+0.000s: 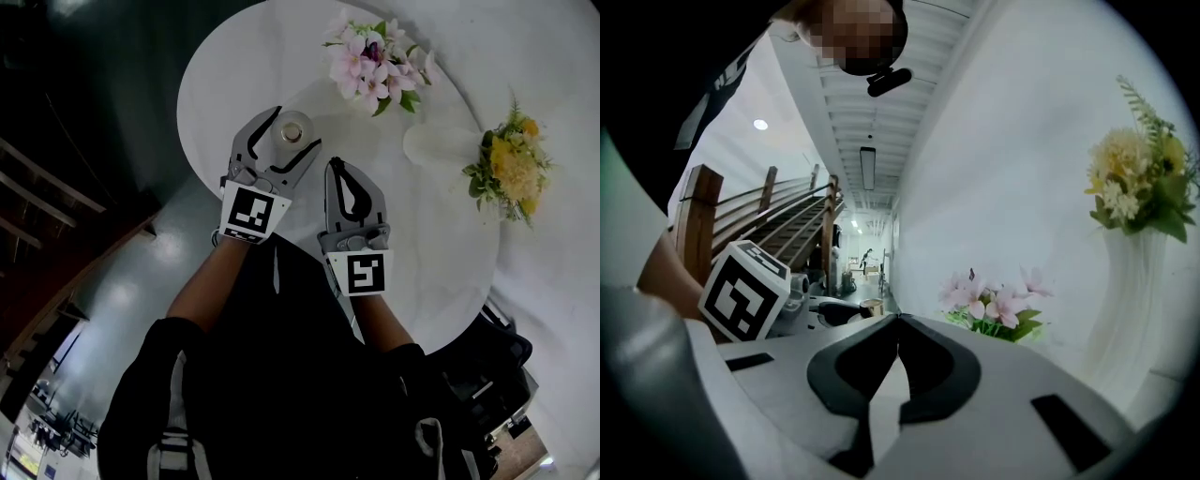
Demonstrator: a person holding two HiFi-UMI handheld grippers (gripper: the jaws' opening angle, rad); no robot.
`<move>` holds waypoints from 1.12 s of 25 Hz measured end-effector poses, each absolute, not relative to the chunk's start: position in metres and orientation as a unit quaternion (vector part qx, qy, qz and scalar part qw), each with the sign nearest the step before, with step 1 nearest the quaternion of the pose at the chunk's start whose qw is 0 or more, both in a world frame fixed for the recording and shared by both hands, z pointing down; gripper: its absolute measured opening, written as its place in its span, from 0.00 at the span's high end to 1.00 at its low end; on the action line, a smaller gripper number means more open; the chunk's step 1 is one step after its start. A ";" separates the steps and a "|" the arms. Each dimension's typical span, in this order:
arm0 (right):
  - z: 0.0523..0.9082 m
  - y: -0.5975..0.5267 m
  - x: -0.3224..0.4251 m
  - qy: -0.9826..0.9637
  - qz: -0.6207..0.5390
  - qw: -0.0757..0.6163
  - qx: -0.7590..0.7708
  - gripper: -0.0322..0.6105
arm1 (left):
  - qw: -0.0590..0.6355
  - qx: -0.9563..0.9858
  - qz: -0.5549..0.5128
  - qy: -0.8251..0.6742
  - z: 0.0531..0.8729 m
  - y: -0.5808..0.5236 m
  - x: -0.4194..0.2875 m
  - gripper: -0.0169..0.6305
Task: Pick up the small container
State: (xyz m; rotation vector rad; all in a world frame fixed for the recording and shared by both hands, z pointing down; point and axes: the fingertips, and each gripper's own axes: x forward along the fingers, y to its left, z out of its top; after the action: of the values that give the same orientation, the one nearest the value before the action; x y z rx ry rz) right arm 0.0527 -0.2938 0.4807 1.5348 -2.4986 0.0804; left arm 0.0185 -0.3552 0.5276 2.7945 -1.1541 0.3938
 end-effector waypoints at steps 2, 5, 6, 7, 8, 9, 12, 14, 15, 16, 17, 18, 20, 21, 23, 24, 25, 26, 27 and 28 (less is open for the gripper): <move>0.472 -0.292 0.054 -0.845 0.024 0.103 0.524 0.92 | 0.043 0.915 0.123 -0.383 0.511 -0.354 0.017 0.47; 0.455 -0.291 0.055 -0.841 0.014 0.093 0.532 0.92 | 0.038 0.913 0.117 -0.390 0.486 -0.352 0.015 0.47; 0.447 -0.292 0.056 -0.840 0.008 0.082 0.537 0.92 | 0.036 0.912 0.116 -0.391 0.478 -0.350 0.013 0.47; 0.438 -0.293 0.056 -0.837 0.003 0.069 0.542 0.92 | 0.034 0.912 0.114 -0.393 0.470 -0.349 0.012 0.47; 0.430 -0.293 0.057 -0.835 -0.002 0.059 0.547 0.92 | 0.032 0.912 0.113 -0.394 0.461 -0.347 0.011 0.47; 0.423 -0.293 0.057 -0.834 -0.006 0.053 0.549 0.92 | 0.029 0.911 0.111 -0.396 0.452 -0.345 0.010 0.47; 0.404 -0.291 0.058 -0.831 -0.018 0.046 0.554 0.92 | 0.024 0.910 0.104 -0.401 0.426 -0.338 0.007 0.47; 0.392 -0.290 0.058 -0.830 -0.026 0.041 0.556 0.92 | 0.022 0.909 0.099 -0.404 0.410 -0.333 0.004 0.47; 0.385 -0.289 0.058 -0.829 -0.030 0.038 0.557 0.92 | 0.020 0.908 0.097 -0.406 0.403 -0.331 0.002 0.47; 0.379 -0.288 0.058 -0.829 -0.035 0.036 0.558 0.92 | 0.019 0.907 0.094 -0.409 0.395 -0.329 0.000 0.47; 0.372 -0.288 0.057 -0.828 -0.039 0.033 0.558 0.92 | 0.017 0.906 0.091 -0.412 0.387 -0.327 -0.003 0.47; 0.366 -0.287 0.057 -0.828 -0.043 0.032 0.559 0.92 | 0.014 0.905 0.088 -0.415 0.379 -0.325 -0.005 0.47; 0.355 -0.284 0.055 -0.827 -0.050 0.033 0.559 0.92 | 0.006 0.903 0.083 -0.422 0.364 -0.321 -0.011 0.47; 0.351 -0.282 0.055 -0.827 -0.052 0.037 0.559 0.92 | 0.003 0.902 0.081 -0.424 0.357 -0.319 -0.014 0.47; 0.341 -0.280 0.054 -0.825 -0.057 0.033 0.561 0.92 | 0.001 0.899 0.076 -0.432 0.345 -0.315 -0.021 0.47; 0.334 -0.279 0.054 -0.824 -0.059 0.026 0.563 0.92 | 0.002 0.896 0.074 -0.437 0.340 -0.314 -0.024 0.47; 0.329 -0.279 0.055 -0.822 -0.062 0.021 0.566 0.92 | 0.000 0.894 0.072 -0.443 0.335 -0.313 -0.028 0.47; 0.324 -0.279 0.055 -0.821 -0.064 0.017 0.568 0.92 | -0.008 0.891 0.069 -0.448 0.330 -0.312 -0.032 0.47; 0.320 -0.278 0.056 -0.819 -0.065 0.016 0.570 0.92 | -0.018 0.888 0.066 -0.454 0.324 -0.312 -0.035 0.47; 0.317 -0.277 0.057 -0.818 -0.066 0.017 0.571 0.92 | -0.026 0.885 0.064 -0.461 0.320 -0.310 -0.039 0.47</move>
State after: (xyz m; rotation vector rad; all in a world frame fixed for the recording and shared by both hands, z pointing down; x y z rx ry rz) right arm 0.0571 -0.2769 0.3172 1.7757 -2.5419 -0.2044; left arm -0.0394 -0.3101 0.3201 2.8257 -1.4728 0.2039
